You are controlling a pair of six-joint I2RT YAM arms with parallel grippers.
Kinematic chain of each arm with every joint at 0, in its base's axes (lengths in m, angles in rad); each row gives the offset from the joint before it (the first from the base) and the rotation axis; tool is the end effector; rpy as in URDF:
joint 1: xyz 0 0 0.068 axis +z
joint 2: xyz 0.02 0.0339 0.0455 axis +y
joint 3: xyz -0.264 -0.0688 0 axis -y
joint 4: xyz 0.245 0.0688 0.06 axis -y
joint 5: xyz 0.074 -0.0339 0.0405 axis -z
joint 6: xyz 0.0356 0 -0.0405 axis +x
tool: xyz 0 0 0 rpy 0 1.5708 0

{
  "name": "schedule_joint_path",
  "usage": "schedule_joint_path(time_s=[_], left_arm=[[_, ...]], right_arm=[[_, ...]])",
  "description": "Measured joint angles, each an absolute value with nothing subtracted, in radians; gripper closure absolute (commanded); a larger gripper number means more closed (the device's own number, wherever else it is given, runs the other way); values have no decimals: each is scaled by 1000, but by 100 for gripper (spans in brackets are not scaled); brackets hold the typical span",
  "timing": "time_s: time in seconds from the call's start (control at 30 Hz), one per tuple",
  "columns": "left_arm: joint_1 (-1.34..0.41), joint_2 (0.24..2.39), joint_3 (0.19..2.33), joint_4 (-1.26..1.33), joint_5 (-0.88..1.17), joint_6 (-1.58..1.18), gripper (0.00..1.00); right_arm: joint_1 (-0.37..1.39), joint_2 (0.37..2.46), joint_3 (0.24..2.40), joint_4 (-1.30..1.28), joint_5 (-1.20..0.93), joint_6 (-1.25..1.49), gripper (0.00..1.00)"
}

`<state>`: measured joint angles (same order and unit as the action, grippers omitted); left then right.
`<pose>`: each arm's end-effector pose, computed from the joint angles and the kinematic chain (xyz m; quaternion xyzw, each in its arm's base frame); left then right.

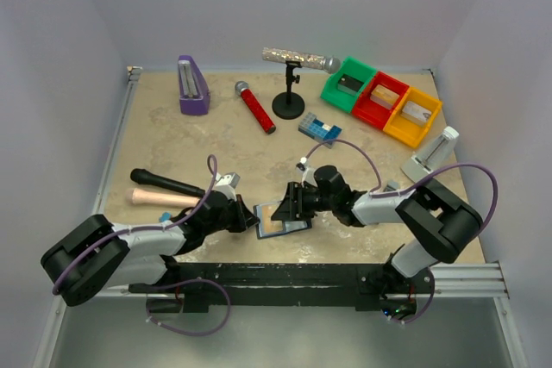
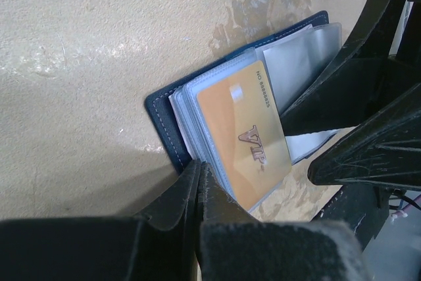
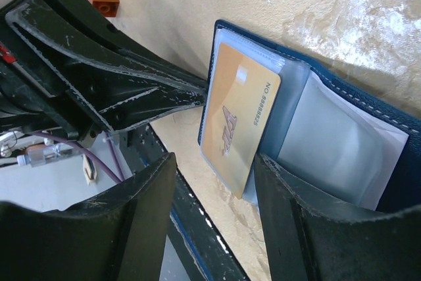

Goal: Take the credit cards out of the card holder
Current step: Remove the credit card from the card holder.

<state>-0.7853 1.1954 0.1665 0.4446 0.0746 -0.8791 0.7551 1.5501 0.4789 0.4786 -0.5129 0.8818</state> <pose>0.1341 -0.1378 0.1198 -0.0236 0.8800 -0.3720 0.2943 0.1859 0.1989 0.1325 -0.0649 0.8597 0.4848 0.1471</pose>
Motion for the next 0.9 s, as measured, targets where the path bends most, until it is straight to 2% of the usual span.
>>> schedule_joint_path(time_s=[0.9], left_arm=[[-781, 1254, 166, 522, 76, -880, 100]], right_arm=[[743, 1649, 448, 735, -603, 1006, 46]])
